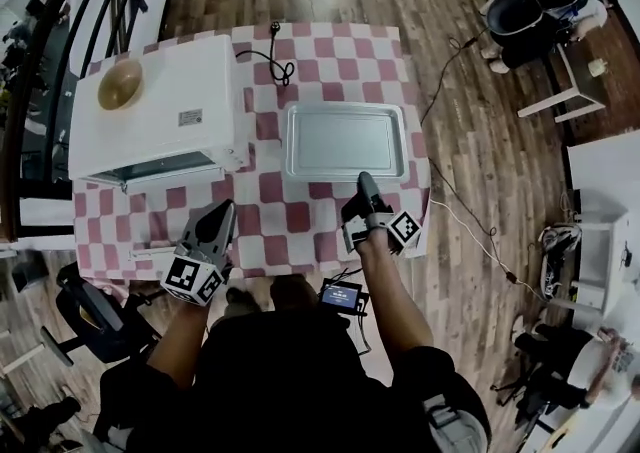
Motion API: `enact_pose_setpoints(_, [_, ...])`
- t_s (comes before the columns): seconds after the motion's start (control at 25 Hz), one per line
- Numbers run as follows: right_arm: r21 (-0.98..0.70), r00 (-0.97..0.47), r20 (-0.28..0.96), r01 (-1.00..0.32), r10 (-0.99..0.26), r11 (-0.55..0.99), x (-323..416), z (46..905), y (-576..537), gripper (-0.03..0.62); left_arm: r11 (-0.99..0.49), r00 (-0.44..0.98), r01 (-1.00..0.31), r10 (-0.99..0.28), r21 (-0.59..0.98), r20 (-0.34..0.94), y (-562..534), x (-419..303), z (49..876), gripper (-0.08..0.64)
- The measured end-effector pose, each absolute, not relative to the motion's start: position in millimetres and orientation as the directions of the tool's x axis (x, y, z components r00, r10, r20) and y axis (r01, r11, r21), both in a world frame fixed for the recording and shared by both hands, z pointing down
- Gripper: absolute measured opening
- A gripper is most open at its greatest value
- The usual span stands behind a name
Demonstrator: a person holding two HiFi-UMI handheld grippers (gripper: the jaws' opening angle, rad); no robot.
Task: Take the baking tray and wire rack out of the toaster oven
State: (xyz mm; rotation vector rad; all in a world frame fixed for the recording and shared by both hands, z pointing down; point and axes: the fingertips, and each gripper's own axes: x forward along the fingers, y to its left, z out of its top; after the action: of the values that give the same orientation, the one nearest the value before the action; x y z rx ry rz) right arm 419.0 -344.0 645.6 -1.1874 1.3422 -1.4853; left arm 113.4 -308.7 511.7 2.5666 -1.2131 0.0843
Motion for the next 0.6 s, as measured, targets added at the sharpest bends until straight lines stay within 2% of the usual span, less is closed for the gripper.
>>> enact_pose_setpoints(0.16, [-0.988,-0.269,0.154,-0.054,-0.951,-0.145,431.5,673.2,-379.7,0.078,-0.566,0.613,-0.785,-0.767,0.251,0.188,-312.3,120.8,512.8,-0.006])
enact_pose_setpoints(0.6, [-0.984,-0.268,0.176,-0.013,-0.947,-0.179,442.5,710.0,-453.6,0.078,-0.519,0.564,-0.824,-0.789,0.226,0.245,-320.2,122.3,526.5,-0.006])
